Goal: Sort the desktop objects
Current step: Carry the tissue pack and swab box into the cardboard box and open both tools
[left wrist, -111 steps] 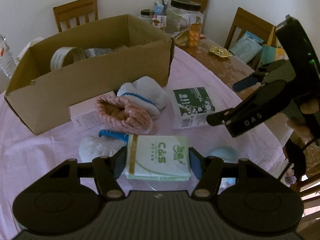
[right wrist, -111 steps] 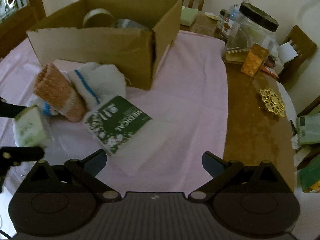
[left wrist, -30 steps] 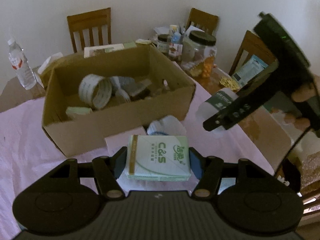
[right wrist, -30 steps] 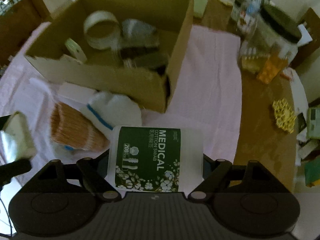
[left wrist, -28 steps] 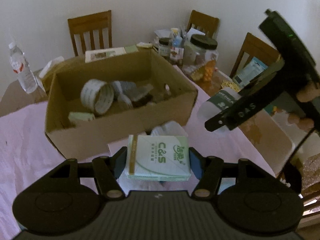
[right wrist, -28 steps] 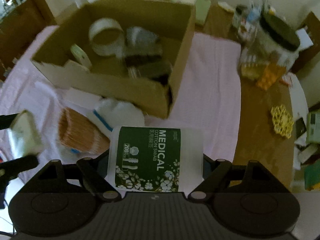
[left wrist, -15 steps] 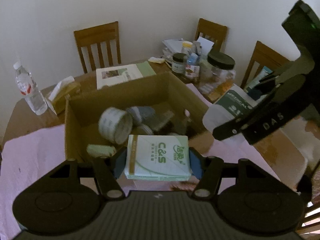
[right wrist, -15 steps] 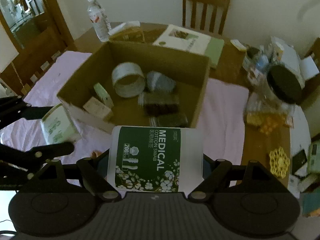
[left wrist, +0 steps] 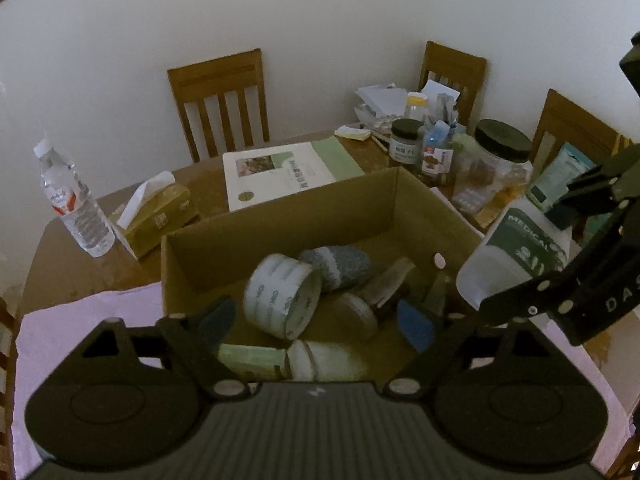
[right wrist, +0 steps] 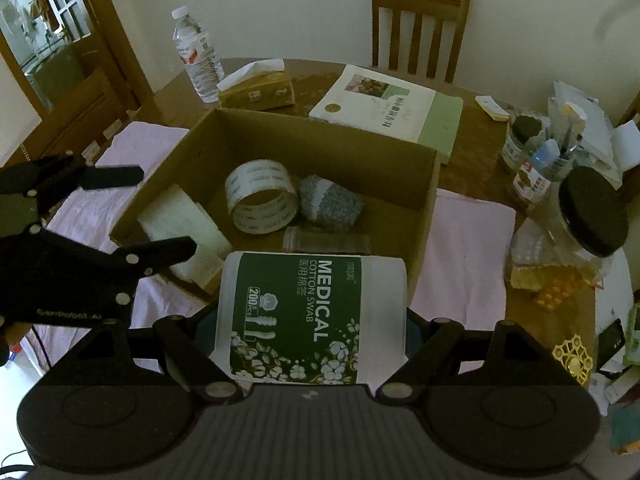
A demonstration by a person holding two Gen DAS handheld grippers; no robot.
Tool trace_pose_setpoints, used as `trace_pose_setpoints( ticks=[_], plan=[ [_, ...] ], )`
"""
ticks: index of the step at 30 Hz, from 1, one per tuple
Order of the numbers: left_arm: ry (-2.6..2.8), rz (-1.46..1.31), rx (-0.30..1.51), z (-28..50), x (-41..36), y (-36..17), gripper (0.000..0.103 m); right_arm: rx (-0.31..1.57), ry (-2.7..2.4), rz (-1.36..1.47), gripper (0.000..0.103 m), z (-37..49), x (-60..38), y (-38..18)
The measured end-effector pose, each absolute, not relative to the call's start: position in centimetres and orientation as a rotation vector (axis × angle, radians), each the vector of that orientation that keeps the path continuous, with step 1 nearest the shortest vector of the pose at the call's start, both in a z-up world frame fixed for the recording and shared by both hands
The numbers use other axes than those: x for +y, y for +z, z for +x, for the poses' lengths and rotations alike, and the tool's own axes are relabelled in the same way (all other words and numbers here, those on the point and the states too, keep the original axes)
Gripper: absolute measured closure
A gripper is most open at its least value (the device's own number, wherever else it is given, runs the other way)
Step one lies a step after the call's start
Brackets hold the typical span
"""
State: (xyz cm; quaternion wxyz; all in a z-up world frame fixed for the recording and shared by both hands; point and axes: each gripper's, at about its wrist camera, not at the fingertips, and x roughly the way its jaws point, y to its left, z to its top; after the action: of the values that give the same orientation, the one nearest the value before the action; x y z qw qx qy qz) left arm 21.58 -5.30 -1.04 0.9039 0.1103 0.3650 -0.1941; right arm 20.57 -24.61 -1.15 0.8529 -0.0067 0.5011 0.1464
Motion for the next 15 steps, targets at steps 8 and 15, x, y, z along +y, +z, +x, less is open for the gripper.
trace_pose_setpoints(
  ticks=[8,15],
  plan=[
    [-0.400,0.213,0.808,20.8,-3.6,-1.9,0.014,1.073,0.319,-0.022,0.016,22.5,-23.4,-2.0],
    [-0.400,0.212,0.834,19.2,-2.7,-2.0,0.013,1.070,0.344,-0.022,0.012,24.1,-22.3,-2.1]
  ],
)
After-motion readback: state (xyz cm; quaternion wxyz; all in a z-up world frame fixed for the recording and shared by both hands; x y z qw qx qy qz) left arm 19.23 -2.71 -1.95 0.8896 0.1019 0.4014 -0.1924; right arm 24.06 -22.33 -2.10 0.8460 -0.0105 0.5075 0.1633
